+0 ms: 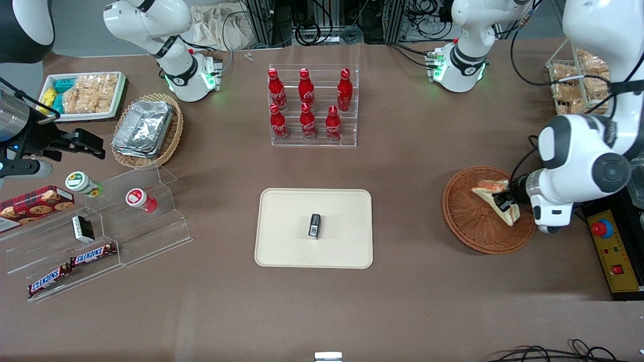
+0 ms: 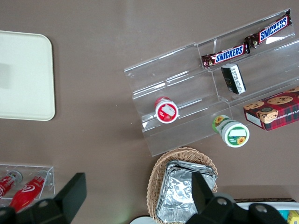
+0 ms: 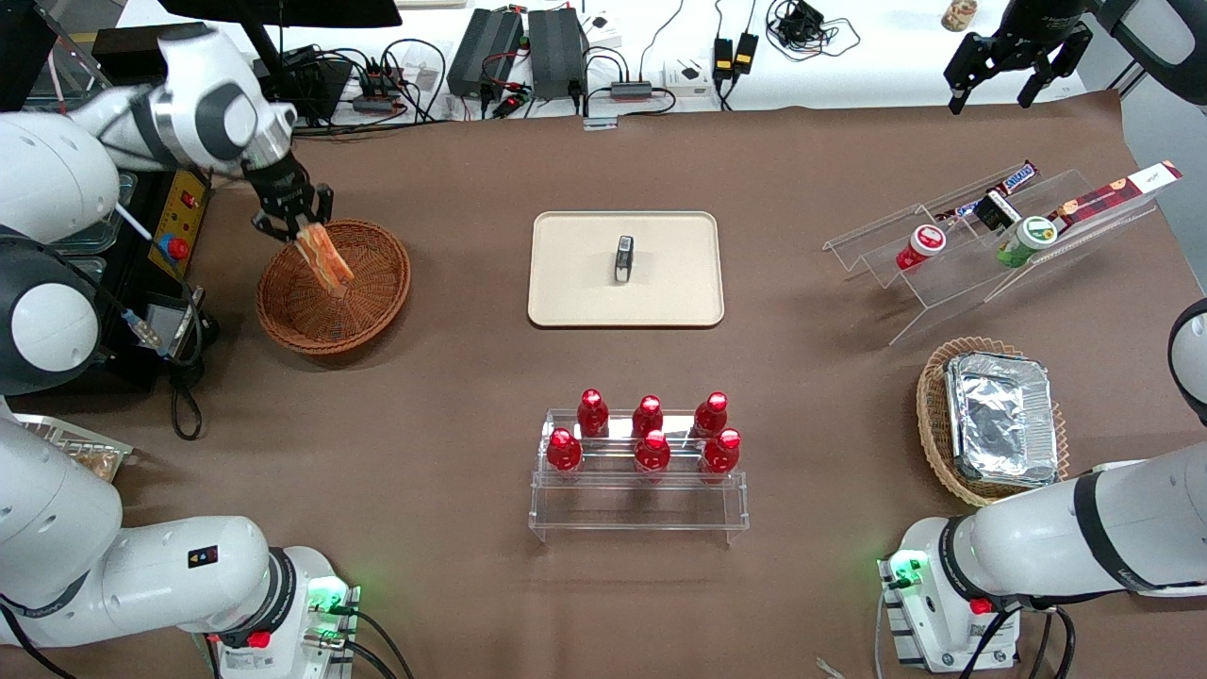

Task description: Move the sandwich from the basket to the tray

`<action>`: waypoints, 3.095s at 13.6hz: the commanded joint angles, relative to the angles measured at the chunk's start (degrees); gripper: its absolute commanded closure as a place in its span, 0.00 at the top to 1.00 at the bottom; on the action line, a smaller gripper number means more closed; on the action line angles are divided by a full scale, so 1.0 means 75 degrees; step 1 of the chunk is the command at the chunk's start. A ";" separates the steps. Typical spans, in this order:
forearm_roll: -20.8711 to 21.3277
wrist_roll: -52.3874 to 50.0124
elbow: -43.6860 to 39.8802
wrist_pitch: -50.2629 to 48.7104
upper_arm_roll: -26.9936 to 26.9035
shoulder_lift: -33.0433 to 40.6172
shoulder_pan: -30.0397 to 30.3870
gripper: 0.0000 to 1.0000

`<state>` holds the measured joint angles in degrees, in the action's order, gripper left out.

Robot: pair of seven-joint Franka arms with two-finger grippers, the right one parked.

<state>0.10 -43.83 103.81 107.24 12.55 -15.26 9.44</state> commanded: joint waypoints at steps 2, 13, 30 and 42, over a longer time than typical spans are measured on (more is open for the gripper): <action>0.0092 0.0580 -0.2189 -0.1969 0.0843 -0.0180 -0.0028 0.00; 0.1404 0.0010 -0.4677 -0.1177 0.1632 -0.3189 -0.2828 0.00; 0.1944 0.0255 -0.4689 0.1592 0.1608 -0.5173 -0.3486 1.00; 0.0879 0.2666 -0.2152 -0.1585 0.1655 -0.0338 -0.0946 1.00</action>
<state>9.08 -28.07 75.02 94.19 24.82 -28.77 -2.28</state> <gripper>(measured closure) 0.000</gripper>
